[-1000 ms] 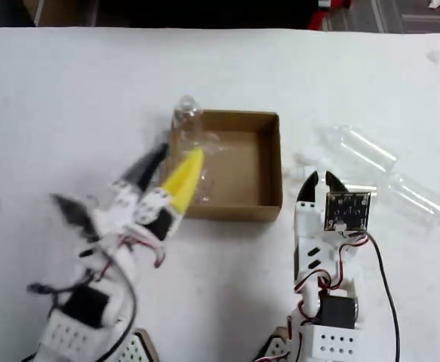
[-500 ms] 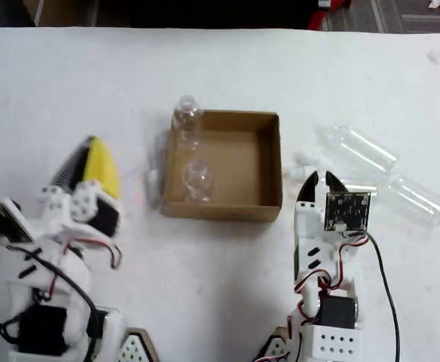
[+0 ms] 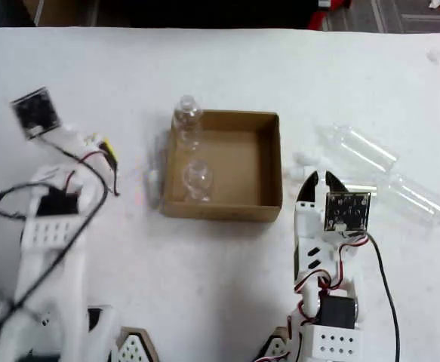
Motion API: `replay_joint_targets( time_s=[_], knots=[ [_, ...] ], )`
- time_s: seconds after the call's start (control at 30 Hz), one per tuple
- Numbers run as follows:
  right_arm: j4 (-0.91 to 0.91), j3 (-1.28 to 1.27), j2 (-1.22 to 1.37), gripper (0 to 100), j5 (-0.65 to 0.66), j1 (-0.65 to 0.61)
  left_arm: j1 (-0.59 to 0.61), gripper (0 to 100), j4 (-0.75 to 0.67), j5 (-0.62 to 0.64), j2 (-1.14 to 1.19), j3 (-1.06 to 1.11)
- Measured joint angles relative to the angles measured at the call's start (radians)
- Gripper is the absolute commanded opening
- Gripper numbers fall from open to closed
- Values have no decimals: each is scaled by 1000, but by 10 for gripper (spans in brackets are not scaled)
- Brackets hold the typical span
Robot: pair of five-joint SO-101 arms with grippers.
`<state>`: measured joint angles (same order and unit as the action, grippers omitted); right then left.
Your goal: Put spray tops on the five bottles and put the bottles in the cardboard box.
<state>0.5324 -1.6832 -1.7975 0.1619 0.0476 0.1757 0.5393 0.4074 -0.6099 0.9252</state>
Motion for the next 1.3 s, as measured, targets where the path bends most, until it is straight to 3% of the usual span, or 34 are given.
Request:
replay_joint_targets(
  time_s=[0.13, 0.27, 0.4, 0.6, 0.7, 0.87, 0.97, 1.3],
  knots=[
    [0, 0, 0, 61, -21, 0, 18, 24, -8, -95, 190, -5],
    [-51, 0, 0, 68, -183, 51, 21, 24, -81, -295, 288, -5],
    [-74, 0, 0, 139, -325, 133, 25, 24, -114, -334, 350, -5],
    [-57, 0, 0, 159, -215, 87, 6, 24, -117, -342, 356, -14],
    [-55, 0, 0, 159, -153, 129, -11, 24, -117, -342, 361, -21],
    [-61, 0, 0, 146, -152, 150, -52, 24, -117, -342, 365, -21],
    [-61, 0, 0, 16, -152, 149, -75, 24, -126, -342, 368, -21],
    [-52, 20, 0, 16, -127, 103, -77, 24, -180, -342, 368, -21]
  ],
)
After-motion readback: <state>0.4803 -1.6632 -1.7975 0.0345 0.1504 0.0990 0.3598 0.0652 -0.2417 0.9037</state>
